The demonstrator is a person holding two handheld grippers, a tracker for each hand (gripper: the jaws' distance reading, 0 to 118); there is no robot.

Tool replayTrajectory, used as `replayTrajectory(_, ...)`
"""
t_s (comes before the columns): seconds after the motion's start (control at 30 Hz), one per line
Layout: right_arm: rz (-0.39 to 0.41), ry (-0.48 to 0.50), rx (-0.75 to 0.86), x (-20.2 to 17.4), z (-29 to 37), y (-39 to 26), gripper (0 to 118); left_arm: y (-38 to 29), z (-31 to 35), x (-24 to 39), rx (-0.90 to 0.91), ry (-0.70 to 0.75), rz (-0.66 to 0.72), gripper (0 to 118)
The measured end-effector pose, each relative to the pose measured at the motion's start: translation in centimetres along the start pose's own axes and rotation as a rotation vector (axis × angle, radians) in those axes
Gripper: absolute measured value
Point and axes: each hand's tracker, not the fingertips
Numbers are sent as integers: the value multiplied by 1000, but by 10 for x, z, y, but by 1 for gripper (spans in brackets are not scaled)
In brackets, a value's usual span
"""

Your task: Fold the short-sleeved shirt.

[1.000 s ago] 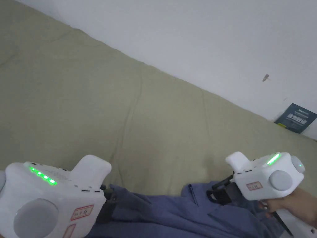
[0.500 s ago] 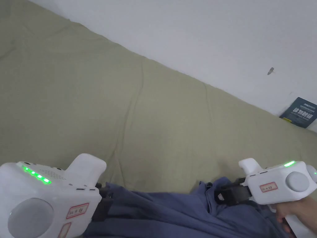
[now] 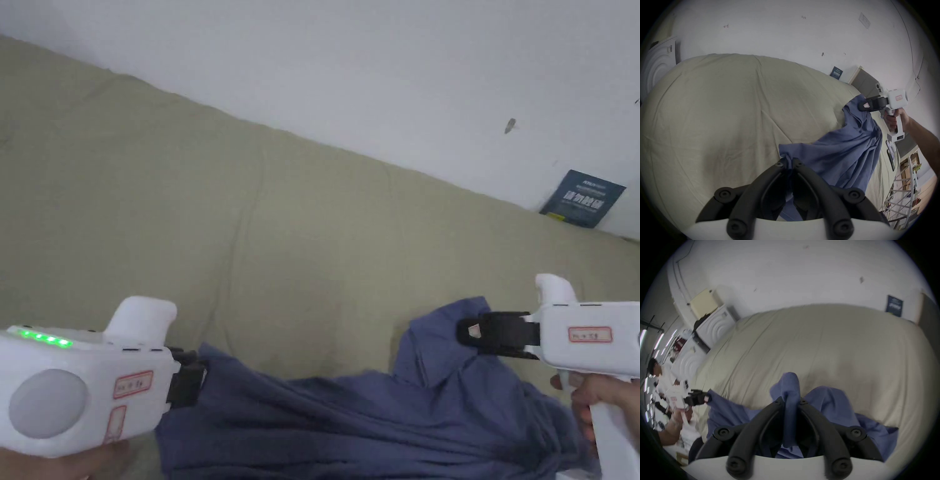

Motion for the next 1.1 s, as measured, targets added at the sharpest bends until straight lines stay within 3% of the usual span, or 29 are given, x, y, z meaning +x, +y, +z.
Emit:
replayTrajectory(0.13, -146, -30, 85, -25, 49, 6, 12, 15, 14, 7, 18, 5, -9, 5)
replayTrajectory(0.33, -208, -46, 198, -43, 127, 28, 12, 38, 51, 24, 109, -5, -17, 5)
replayTrajectory(0.43, -193, -94, 273, -51, 165, 41, 12, 55, 76, 41, 154, 16, -64, 5)
replayTrajectory(0.6, -191, -92, 354, -67, 225, 66, 12, 95, 127, 63, 260, 13, -81, 4)
replayTrajectory(0.7, -258, -31, 431, -75, 262, 86, 12, 127, 159, 81, 341, 20, -119, 5)
replayTrajectory(0.93, -222, -20, 560, -112, 338, 143, 12, 213, 237, 119, 496, 48, -181, 4)
replayTrajectory(1.1, -244, 4, 693, -128, 378, 186, 12, 280, 278, 140, 589, 89, -190, 4)
